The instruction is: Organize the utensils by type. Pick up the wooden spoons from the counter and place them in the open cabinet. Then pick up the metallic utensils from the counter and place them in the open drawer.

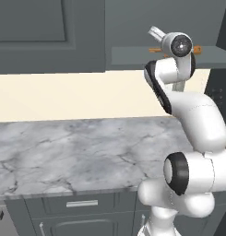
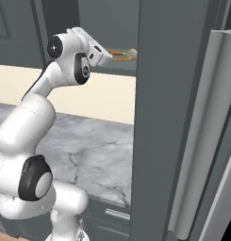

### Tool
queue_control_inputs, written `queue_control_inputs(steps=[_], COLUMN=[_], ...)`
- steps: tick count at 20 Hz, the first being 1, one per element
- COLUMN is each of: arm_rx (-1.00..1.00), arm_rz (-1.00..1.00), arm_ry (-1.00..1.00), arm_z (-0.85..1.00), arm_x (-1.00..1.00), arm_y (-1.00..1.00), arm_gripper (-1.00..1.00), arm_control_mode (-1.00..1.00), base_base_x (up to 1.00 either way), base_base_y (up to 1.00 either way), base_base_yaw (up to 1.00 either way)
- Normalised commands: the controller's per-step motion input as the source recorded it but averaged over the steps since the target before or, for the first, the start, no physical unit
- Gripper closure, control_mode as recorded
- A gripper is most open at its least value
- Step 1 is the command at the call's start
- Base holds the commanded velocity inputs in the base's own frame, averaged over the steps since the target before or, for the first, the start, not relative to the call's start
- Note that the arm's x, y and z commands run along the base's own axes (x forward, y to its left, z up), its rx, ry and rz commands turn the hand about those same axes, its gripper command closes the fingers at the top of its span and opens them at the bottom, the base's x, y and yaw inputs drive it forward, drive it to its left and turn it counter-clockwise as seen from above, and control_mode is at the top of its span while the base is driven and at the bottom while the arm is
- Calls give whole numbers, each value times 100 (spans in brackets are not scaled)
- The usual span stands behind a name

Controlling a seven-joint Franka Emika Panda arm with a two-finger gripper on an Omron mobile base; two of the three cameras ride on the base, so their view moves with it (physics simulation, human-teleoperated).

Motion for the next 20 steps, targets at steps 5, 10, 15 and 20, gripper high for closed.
queue_control_inputs(steps=[5, 10, 15, 20], arm_rx=[-12, -13, -9, -11], arm_rz=[1, 9, 7, 5], arm_ry=[-5, 3, 3, 19], arm_z=[0, -10, -37, -72], arm_x=[-100, -100, -100, -100], arm_y=[-13, -24, -13, 0], arm_gripper=[-100, -100, -100, -100], arm_control_mode=[-100, -100, -100, -100], base_base_x=[0, 0, 0, 0], base_base_y=[0, 0, 0, 0], base_base_yaw=[0, 0, 0, 0])
